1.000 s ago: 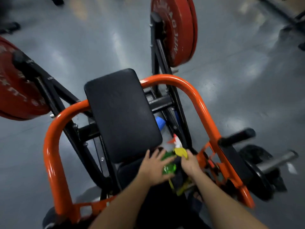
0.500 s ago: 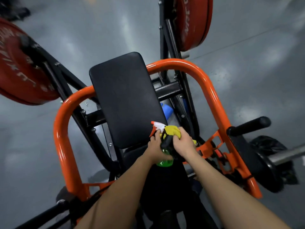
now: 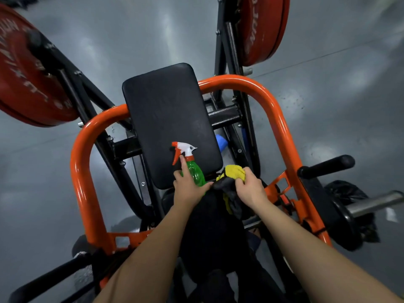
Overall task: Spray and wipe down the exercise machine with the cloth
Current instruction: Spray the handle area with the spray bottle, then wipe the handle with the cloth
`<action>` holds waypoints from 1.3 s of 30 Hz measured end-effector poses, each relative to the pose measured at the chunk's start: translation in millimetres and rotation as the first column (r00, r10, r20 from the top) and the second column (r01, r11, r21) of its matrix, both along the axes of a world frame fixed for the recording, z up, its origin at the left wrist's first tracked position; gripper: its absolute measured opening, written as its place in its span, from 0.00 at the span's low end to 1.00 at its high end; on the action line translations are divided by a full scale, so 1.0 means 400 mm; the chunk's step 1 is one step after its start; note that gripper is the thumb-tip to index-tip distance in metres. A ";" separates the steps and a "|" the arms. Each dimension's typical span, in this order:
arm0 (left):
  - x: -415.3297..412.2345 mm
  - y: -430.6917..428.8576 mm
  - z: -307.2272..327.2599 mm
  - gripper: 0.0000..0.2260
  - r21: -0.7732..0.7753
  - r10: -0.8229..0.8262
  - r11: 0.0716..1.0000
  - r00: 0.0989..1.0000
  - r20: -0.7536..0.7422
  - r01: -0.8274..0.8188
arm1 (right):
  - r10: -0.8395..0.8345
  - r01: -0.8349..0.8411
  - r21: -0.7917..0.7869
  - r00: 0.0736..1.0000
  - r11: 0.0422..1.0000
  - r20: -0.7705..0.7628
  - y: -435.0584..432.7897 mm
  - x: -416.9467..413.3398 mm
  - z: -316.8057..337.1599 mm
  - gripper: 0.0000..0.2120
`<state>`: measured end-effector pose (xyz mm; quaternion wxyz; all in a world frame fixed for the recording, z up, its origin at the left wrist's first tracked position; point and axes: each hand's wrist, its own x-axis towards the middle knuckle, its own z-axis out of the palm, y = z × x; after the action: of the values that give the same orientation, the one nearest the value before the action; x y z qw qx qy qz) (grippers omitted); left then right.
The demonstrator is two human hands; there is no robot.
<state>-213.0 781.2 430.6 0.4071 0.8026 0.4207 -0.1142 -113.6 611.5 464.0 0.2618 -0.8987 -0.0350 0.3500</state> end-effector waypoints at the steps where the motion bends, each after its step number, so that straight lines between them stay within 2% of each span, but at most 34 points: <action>1: -0.007 -0.003 0.001 0.64 0.009 0.024 1.000 1.000 -0.010 -0.024 | 0.002 -0.002 -0.008 1.000 1.000 -0.001 -0.010 0.001 -0.003 0.04; 5: -0.032 -0.003 0.002 0.66 0.047 0.066 0.997 0.996 -0.057 -0.063 | 0.002 -0.002 -0.022 1.000 1.000 -0.003 -0.023 0.005 0.009 0.03; 12: -0.012 -0.017 0.017 0.62 0.091 0.042 0.995 0.997 -0.072 -0.036 | 0.012 -0.012 -0.006 1.000 1.000 -0.009 -0.001 0.001 0.025 0.04; 18: -0.021 -0.040 0.058 0.49 0.243 0.052 0.968 0.997 0.061 -0.065 | -0.014 0.014 0.008 1.000 1.000 0.001 -0.017 -0.016 0.048 0.07; 21: -0.025 -0.035 0.065 0.45 0.293 0.034 0.955 0.996 0.078 -0.055 | -0.050 0.049 0.025 0.998 0.998 0.026 -0.033 -0.023 0.064 0.08; 24: -0.024 -0.045 0.082 0.38 0.419 0.018 0.905 0.991 0.136 -0.074 | -0.101 0.097 0.060 0.993 0.993 0.063 -0.051 -0.033 0.094 0.07; 27: -0.021 -0.069 0.116 0.30 0.484 -0.062 0.872 0.965 0.253 -0.071 | -0.168 0.154 0.122 0.979 0.981 0.118 -0.080 -0.048 0.133 0.09; 28: -0.018 -0.080 0.129 0.27 0.463 -0.130 0.886 0.941 0.314 -0.032 | -0.190 0.171 0.144 0.973 0.975 0.133 -0.091 -0.052 0.147 0.10; 30: -0.008 -0.115 0.157 0.23 0.354 -0.300 0.923 0.857 0.419 0.150 | -0.248 0.214 0.208 0.956 0.954 0.154 -0.116 -0.064 0.179 0.14; 33: 0.031 -0.187 0.189 0.26 0.139 -0.448 0.890 0.772 0.451 0.435 | -0.372 0.294 0.338 0.908 0.894 0.193 -0.156 -0.078 0.225 0.17; 35: 0.061 -0.238 0.213 0.27 -0.007 -0.405 0.885 0.779 0.478 0.465 | -0.452 0.351 0.402 0.872 0.846 0.190 -0.195 -0.077 0.240 0.12; 37: 0.092 -0.278 0.227 0.20 -0.210 -0.306 0.869 0.820 0.483 0.448 | -0.493 0.382 0.421 0.849 0.823 0.193 -0.247 -0.069 0.244 0.07; 39: 0.124 -0.313 0.236 0.17 -0.451 -0.228 0.778 0.866 0.445 0.436 | -0.512 0.385 0.434 0.829 0.814 0.224 -0.305 -0.061 0.249 0.07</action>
<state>-163.6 655.8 525.0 0.6590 0.7247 0.1370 -0.1473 -137.8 489.4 563.6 0.4931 -0.8602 0.0720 0.1083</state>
